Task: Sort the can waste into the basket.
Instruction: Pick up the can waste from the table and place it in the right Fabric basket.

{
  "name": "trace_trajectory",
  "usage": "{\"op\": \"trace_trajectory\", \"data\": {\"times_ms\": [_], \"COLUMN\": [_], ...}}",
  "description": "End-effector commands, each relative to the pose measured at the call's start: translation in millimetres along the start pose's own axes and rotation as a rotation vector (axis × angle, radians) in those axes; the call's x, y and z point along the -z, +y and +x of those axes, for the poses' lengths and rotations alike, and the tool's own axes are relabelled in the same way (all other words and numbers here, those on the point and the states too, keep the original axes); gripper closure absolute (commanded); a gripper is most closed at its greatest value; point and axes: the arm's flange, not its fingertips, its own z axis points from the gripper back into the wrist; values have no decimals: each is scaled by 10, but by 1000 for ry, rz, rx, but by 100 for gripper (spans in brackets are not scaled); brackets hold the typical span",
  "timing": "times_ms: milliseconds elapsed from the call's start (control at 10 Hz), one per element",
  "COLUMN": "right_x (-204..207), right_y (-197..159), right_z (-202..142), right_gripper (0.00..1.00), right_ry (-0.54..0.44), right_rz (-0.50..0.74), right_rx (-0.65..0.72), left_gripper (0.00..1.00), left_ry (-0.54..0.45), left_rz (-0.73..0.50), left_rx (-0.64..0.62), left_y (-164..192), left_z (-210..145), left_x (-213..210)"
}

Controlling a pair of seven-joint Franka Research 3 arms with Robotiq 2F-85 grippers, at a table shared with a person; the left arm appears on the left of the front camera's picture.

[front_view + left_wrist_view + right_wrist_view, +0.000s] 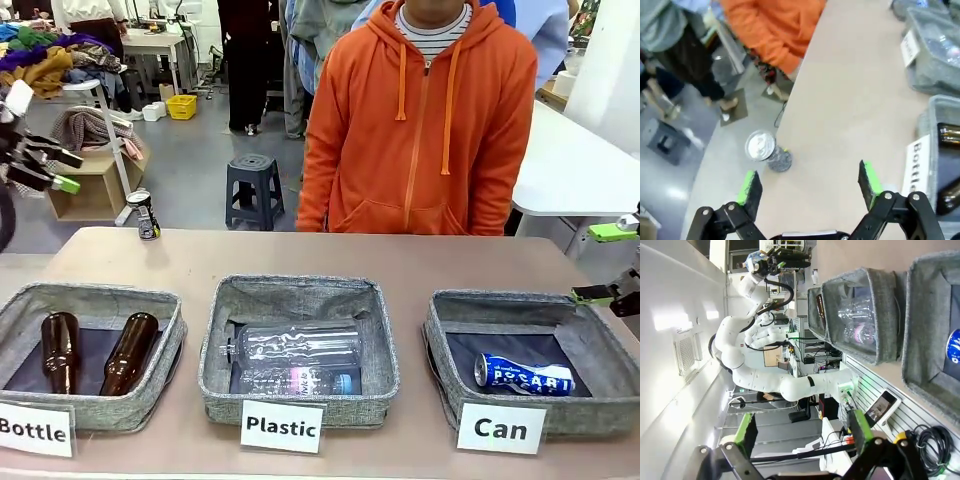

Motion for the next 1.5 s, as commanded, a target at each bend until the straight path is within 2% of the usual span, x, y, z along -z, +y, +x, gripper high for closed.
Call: {"op": "trace_trajectory", "data": {"times_ms": [0,100,400,700,1100,1400], "right_x": [7,7,7,7,7,7], "right_y": [17,17,17,17,17,17], "right_z": [-24,-24,-24,-24,-24,-24], "right_gripper": [0,0,0,0,0,0], "right_ry": [8,8,8,8,8,8], "right_rz": [-2,-2,-2,-2,-2,-2], "right_rx": [-7,-7,-7,-7,-7,-7], "left_gripper": [0,0,0,0,0,0], "left_ry": [13,27,4,-4,-12,-29], "left_rz": [-6,38,-21,-66,-144,-170], "left_rx": [-3,-25,-77,-202,-270,-250], "left_y": [193,301,648,1012,1152,1131], "left_z": [-179,-288,-517,-705,-918,-973], "left_x": [307,396,615,1007,1318,1515]}}
